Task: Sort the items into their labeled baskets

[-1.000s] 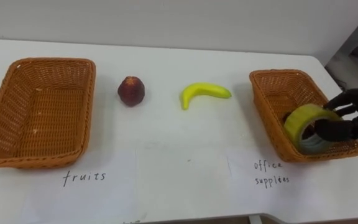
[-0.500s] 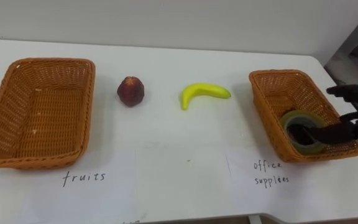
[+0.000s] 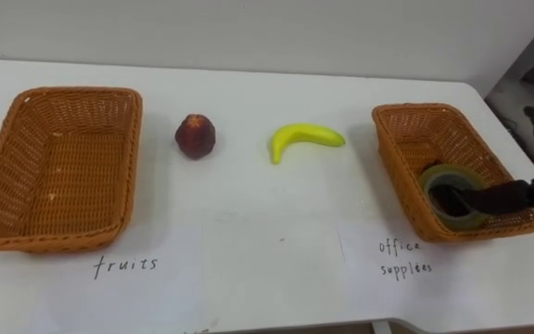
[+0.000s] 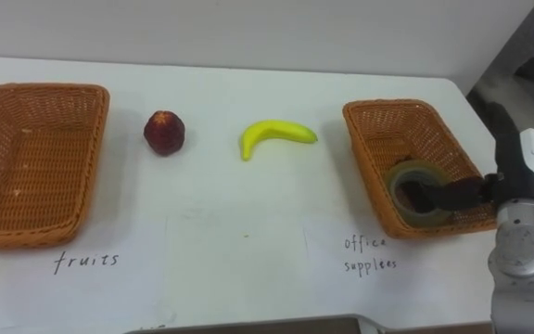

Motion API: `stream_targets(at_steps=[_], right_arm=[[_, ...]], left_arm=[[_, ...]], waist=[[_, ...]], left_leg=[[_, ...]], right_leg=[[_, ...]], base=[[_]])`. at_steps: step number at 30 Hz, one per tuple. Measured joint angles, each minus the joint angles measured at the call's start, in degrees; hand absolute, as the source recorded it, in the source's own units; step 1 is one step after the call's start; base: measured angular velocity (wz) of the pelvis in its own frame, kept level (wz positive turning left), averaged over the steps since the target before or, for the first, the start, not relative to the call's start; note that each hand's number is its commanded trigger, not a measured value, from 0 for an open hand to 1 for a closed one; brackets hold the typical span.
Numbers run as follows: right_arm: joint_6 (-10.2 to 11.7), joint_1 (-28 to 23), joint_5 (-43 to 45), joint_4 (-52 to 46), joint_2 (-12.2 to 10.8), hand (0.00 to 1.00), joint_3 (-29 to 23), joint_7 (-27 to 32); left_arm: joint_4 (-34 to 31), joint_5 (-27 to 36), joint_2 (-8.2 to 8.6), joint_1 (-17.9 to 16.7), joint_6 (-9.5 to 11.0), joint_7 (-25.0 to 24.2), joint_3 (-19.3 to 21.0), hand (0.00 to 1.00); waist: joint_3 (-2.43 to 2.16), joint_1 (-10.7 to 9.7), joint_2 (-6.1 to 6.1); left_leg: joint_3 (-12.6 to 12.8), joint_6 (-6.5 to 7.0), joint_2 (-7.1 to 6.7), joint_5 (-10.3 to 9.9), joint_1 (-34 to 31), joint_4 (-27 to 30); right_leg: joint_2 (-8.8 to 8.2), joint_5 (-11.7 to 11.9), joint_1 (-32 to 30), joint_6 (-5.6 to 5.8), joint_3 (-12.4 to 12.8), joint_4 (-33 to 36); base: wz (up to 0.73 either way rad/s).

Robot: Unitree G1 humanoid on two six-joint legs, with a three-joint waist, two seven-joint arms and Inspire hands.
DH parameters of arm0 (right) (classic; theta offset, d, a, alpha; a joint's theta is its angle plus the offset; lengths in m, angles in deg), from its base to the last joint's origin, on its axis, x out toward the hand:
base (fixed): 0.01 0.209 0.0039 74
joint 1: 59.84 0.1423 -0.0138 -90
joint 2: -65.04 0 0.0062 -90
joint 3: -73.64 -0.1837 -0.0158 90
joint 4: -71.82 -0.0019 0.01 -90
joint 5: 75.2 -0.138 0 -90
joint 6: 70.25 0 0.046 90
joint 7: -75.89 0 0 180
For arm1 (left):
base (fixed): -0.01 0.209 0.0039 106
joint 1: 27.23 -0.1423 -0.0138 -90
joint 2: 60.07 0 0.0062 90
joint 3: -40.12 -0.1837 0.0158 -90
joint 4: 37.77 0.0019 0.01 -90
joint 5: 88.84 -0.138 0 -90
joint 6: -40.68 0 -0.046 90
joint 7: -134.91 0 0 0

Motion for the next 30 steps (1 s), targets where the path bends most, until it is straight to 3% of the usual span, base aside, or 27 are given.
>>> stream_targets(at_steps=[19,25,30], right_arm=[[0.8,0.2,-2.1,-5.2,0.2,0.0,-0.1,1.6],[1.2,2.7,-4.3,-10.8,2.5,0.0,-0.1,2.9],[1.2,4.7,-5.8,-12.5,2.9,0.0,0.0,4.1]], left_arm=[[-0.4,0.0,-0.07,0.4,0.3,0.0,0.2,0.0],[-1.5,0.3,-0.39,1.4,1.1,0.0,0.1,0.0],[-2.5,3.4,-0.65,2.2,1.9,0.7,0.0,0.0]], waist=[[0.08,-0.1,0.34],[0.07,0.1,0.26],[0.1,0.3,-0.05]], left_leg=[[0.1,0.0,-0.01,0.0,0.2,-0.4],[0.2,0.01,0.0,0.0,0.9,-0.5],[0.2,0.01,0.02,0.0,0.8,-0.6]], right_leg=[[0.1,0.0,-0.1,0.0,0.1,0.0],[0.02,0.0,0.2,0.01,0.2,0.1],[0.03,0.0,0.3,0.01,0.0,0.1]], base=[[0.0],[-0.01],[0.0]])
